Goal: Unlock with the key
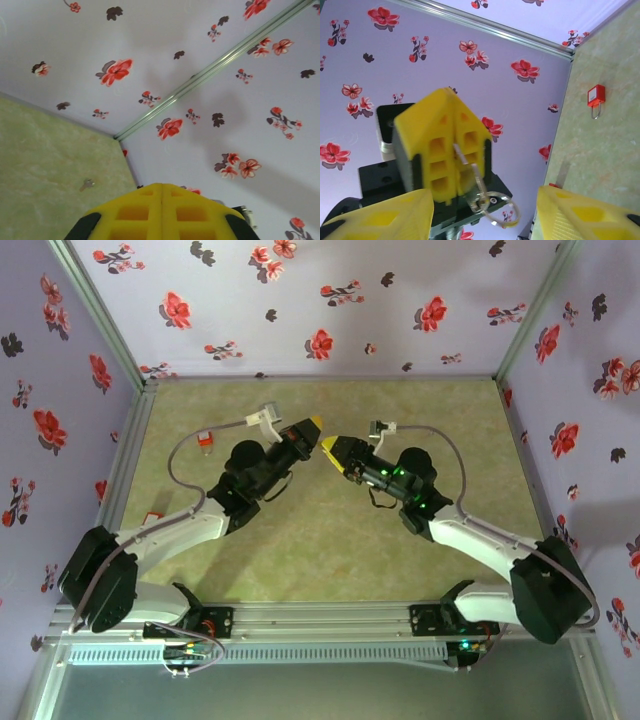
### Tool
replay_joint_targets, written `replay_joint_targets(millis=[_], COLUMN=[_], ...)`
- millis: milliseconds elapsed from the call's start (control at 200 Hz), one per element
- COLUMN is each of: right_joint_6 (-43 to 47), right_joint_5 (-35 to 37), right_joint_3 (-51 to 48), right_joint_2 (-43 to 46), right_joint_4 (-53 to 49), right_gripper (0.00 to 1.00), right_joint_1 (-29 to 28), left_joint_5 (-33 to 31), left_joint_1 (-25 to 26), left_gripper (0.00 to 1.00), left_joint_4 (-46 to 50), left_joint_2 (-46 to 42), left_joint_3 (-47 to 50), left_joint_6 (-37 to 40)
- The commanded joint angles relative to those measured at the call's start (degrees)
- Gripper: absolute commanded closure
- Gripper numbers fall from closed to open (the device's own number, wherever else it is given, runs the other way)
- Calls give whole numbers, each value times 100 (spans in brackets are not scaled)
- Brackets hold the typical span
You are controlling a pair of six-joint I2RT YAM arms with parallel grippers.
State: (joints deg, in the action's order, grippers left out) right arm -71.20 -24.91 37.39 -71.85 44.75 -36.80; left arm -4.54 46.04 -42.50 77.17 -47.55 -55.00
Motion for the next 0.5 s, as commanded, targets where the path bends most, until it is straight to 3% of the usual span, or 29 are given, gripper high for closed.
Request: replay_joint_targets(millis=[0,170,495], right_joint_6=[-122,-118,-306], right_joint_5=[-27,-59,-144], right_joint_3=[-14,108,137], right_joint_2=[-64,-123,-239], right_joint_4=[497,532,828], right_gripper=[46,49,71], right_joint_1=[-38,-35,-73], left_joint_5=[-117,-114,-205], left_joint_1=[102,177,212], left_gripper=[100,100,100], left_joint_4=[-470,-568,-651], left_joint_2=[53,113,133], left_joint_3=[-26,59,132], left_joint_6=[-120,-198,-221])
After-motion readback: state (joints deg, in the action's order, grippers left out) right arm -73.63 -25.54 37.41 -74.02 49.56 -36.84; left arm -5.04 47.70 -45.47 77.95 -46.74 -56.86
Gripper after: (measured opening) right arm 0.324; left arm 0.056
